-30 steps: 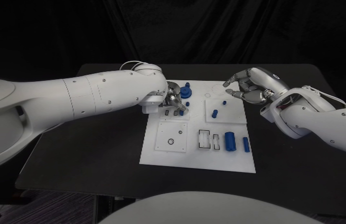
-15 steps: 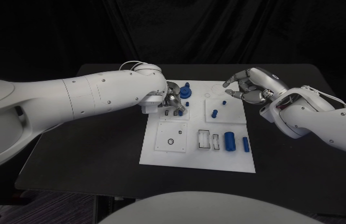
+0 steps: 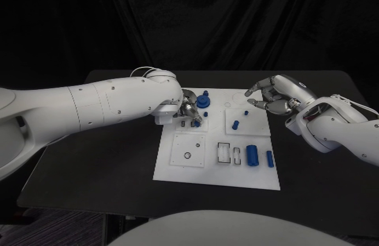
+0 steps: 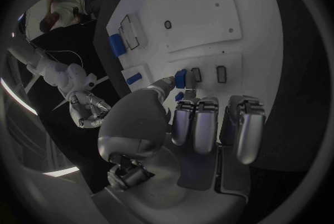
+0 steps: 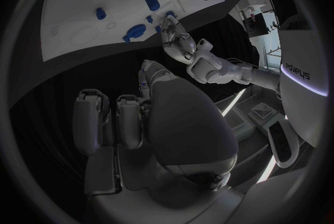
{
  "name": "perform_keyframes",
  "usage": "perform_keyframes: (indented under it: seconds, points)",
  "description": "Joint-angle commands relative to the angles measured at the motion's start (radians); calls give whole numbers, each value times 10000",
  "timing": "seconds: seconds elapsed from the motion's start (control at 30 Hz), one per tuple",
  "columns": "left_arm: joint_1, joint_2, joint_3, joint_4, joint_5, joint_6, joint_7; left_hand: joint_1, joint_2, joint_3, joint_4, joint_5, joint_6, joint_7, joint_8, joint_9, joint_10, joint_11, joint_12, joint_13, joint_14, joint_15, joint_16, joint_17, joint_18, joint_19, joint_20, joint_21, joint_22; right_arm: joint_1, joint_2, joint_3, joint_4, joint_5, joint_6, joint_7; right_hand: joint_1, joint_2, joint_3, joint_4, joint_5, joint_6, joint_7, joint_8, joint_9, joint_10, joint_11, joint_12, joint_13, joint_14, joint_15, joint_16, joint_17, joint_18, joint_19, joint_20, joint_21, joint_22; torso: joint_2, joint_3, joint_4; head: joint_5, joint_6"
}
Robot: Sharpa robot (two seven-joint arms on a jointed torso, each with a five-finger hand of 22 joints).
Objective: Assemble the parts on the task board
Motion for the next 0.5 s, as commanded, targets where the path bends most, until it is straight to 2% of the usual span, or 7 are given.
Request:
perform_keyframes:
  seconds: [0.03, 0.5]
  points:
    - [-24, -38, 4, 21, -12, -163, -35, -157, -68, 244, -92, 132, 102, 11, -74, 106, 1049, -38, 35, 2633, 1058, -1, -12, 2633, -61, 1035, -3, 30, 2634, -26, -22, 7, -10, -5, 77, -206, -10, 79, 65, 10, 68, -15, 75, -62, -8, 691, 80, -41, 2127, 700, 76, -61, 765, 13, 313, 70, -40, 1956, -8, 1, 3, -8, 2]
    - [-24, -199, 4, 123, -12, -542, -182, -409, -173, 785, -262, 184, 200, -9, -136, 311, 1049, -60, 35, 2633, 1058, -24, -12, 2633, -61, 1035, -23, 30, 2634, -45, -41, 7, -53, -5, 150, -239, -9, 85, 76, 1, 78, -16, 76, -68, -16, 683, 82, -48, 2114, 697, 78, -67, 755, 18, 305, 74, -58, 1949, -2, -1, -4, 77, 2]
